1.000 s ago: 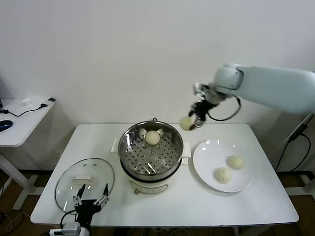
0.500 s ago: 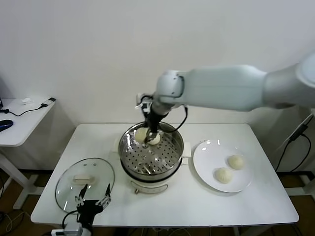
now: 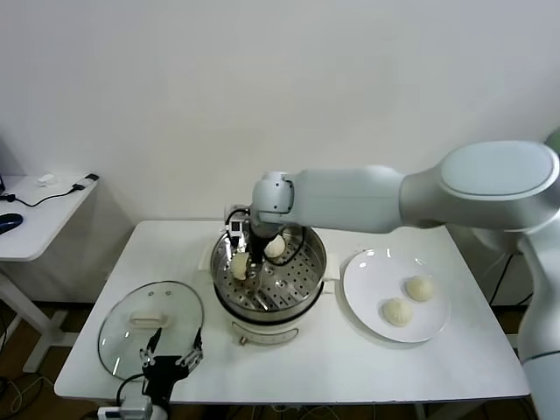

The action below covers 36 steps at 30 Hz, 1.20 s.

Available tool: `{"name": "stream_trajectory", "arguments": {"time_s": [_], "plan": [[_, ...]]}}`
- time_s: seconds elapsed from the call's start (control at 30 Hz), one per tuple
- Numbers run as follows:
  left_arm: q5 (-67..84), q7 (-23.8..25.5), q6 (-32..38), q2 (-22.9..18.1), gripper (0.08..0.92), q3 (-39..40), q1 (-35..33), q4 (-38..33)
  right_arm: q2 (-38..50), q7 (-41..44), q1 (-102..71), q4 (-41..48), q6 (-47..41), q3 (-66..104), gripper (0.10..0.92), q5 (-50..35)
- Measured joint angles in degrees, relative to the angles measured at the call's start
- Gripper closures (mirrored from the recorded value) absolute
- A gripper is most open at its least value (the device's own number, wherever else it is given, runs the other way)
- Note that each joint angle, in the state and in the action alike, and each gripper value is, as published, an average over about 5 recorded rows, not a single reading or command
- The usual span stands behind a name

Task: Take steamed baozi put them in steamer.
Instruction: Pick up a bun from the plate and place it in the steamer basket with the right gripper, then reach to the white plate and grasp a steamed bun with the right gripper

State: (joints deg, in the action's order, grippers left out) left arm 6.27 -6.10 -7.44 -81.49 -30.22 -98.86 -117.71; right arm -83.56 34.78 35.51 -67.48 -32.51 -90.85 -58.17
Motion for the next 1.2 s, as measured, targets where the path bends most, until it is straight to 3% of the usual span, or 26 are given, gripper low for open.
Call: {"name": "stream_trajectory", "arguments": {"time_s": [0.2, 0.3, 0.57, 0.87, 1.2], "plan": [[-0.1, -0.1, -0.1, -0.1, 0.177, 0.1, -0.2, -0.5, 0.3, 0.5, -0.6, 0.3, 0.7, 1.1, 0.235, 0.9], [-0.1, 0.0, -0.2, -0.1, 0.177, 0.1, -0.2, -0.8, 1.3, 1.8, 0.4, -0.2, 1.9, 1.2, 0.207, 1.5], [-0.1, 0.0, -0.6, -0.1, 0.177, 0.3, -0.3, -1.7, 8.2, 9.4, 8.4, -3.3, 8.1, -1.7, 0.202, 3.6], [-0.1, 0.1, -0.8, -0.2, 0.177, 0.3, 0.2, -2.0, 24.3, 16.1, 17.9, -11.1, 13.3, -10.1, 0.203, 9.9], [-0.2, 0.1, -0.9, -1.0, 0.177, -0.3, -0.1, -1.5, 39.9, 17.1, 10.3, -14.4, 13.8, -9.7, 0.203, 22.3]]}}
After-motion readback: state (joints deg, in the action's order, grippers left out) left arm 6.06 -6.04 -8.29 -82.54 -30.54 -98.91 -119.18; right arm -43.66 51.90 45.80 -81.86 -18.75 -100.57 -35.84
